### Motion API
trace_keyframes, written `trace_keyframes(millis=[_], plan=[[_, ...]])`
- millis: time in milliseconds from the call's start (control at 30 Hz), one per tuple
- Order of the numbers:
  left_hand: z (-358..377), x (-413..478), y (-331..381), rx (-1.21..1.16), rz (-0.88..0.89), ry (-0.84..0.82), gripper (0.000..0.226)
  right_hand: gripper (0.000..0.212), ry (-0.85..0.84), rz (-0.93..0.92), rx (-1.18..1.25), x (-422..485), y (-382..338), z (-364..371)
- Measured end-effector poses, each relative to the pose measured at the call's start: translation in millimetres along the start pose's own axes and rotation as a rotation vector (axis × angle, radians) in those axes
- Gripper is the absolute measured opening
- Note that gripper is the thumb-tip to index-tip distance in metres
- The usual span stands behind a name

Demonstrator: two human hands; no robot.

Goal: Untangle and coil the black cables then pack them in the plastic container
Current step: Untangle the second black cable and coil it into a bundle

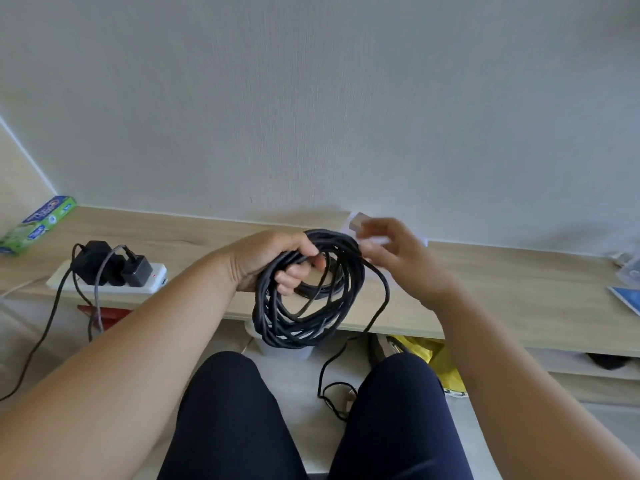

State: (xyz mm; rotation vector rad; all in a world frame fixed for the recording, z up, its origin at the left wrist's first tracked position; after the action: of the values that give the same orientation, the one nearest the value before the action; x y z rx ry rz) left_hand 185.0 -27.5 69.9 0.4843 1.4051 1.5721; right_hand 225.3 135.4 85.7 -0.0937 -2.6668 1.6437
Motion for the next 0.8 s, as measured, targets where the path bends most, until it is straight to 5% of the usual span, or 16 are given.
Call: trace_keyframes(millis=[100, 200, 300, 400, 500, 633, 800], plan=[[-3.8, -2.7, 3.0, -0.232, 0.110, -0.059, 0.025, 0.015, -0.177, 0.203, 0.129, -7.3, 45.7, 13.5], [-9.7, -5.0, 11.8, -0.421, 0.253, -0.067, 0.028, 0.019, -0.083, 0.295, 0.209, -7.0, 81.0, 12.4], [-17.0, -4.3, 19.2, -0.569, 0.385, 0.052, 0.032, 0.018, -0.028, 0.370, 0.308, -1.2, 98.8, 12.0], [-17.6, -6.5, 31.0, -0.656, 0.523, 0.203, 0.025, 0.018, -0.106, 0.391, 0.107, 2.5, 108.6, 25.1], [-25.5, -15.1, 44.4, -0.769, 0.600, 0.432, 0.006, 0.022, -0.077, 0.403, 0.132, 2.5, 112.2, 32.4], [-48.2, -25.0, 41.7, -1.154, 0.756, 0.797, 0.027, 0.019, -0.024, 0.390, 0.282, 4.4, 97.6, 33.5], [-70.2, -35.4, 17.2, -0.923, 0.719, 1.314, 0.022, 0.032, -0.258, 0.289, -0.273, 1.3, 72.5, 56.5]])
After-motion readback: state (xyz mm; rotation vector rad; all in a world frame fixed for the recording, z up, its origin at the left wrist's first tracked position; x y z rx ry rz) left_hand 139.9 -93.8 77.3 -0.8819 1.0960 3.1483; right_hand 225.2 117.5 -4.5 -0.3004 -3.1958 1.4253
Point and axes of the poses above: each hand's wrist, its own x-axis towards the middle knuckle, its own z-axis out of the palm, y = z × x, the point moved 6 cm from there along x, towards the middle knuckle, and after that the axes turned 7 degrees about z, right-handed, at the moved point
